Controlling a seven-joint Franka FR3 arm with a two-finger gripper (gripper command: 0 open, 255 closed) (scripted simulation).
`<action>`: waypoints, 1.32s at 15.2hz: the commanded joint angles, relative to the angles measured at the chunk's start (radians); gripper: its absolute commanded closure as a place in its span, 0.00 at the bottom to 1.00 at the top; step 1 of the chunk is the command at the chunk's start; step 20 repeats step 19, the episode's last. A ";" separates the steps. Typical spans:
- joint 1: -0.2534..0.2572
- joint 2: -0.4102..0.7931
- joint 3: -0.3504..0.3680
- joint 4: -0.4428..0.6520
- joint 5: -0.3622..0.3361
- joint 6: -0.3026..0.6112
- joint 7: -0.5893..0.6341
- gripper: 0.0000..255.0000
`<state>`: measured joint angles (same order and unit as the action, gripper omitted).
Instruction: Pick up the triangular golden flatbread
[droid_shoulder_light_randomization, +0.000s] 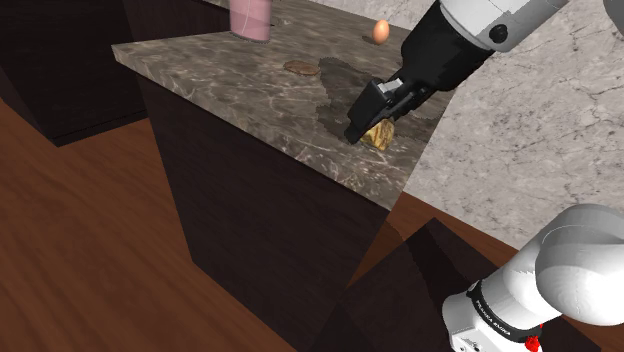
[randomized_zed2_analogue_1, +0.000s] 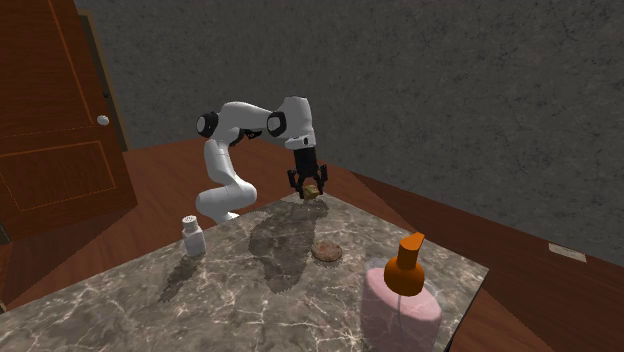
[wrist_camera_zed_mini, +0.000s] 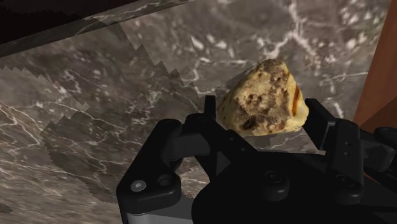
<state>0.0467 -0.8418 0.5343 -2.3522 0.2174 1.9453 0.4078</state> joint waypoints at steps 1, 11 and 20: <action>0.000 0.000 0.000 0.000 0.000 0.000 0.000 1.00; -0.021 0.033 -0.024 0.138 -0.026 -0.106 -0.006 1.00; -0.036 0.063 -0.036 0.240 -0.042 -0.177 -0.009 1.00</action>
